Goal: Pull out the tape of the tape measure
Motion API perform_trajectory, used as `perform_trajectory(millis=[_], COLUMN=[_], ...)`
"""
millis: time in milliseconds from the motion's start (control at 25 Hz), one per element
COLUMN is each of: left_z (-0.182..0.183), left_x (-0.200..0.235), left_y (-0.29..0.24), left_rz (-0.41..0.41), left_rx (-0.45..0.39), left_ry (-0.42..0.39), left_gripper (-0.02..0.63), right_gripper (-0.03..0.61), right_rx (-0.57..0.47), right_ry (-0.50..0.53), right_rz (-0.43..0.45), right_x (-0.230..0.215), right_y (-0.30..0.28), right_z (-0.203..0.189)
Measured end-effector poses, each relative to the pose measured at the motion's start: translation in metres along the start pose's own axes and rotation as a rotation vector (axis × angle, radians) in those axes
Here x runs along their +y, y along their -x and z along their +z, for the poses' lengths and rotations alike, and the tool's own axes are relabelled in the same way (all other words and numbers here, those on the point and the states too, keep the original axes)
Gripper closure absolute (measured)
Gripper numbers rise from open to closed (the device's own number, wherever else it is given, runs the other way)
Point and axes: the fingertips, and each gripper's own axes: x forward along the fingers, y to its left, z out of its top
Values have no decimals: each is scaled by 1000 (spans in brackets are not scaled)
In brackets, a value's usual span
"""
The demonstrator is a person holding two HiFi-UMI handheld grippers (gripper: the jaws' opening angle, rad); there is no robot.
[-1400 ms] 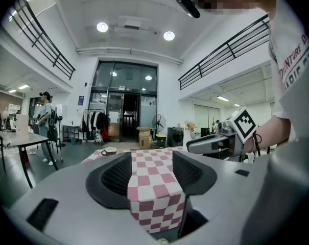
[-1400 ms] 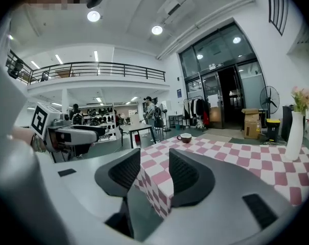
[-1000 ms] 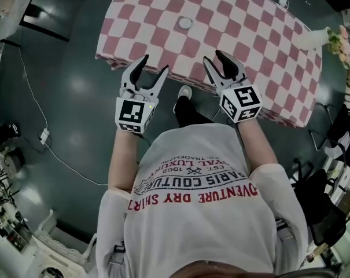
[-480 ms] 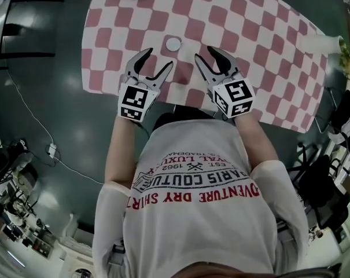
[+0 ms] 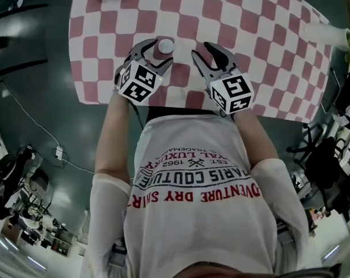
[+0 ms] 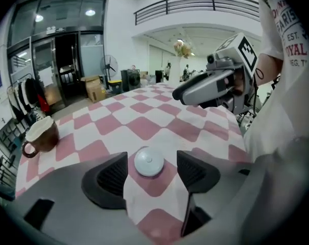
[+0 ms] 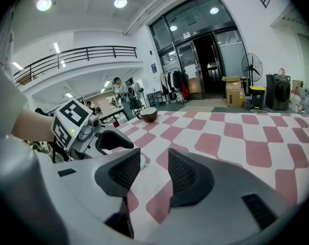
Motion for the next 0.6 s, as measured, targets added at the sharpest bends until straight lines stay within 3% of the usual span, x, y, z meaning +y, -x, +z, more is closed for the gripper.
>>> perform_trajectory(millis=[320,600], left_z=[-13,-14], left_x=[-3,-7], left_y=[-30,-35], left_rz=[-176,-286], left_rx=[192,303], left_ry=[-188,-325], left_gripper=[288,299], right_gripper=[399,399], right_rx=[8,-1], right_ry=[-63,-98], right_rz=[-75,-135], right_x=[-9,-9], right_y=[-4,-4], right_z=[-1,-1])
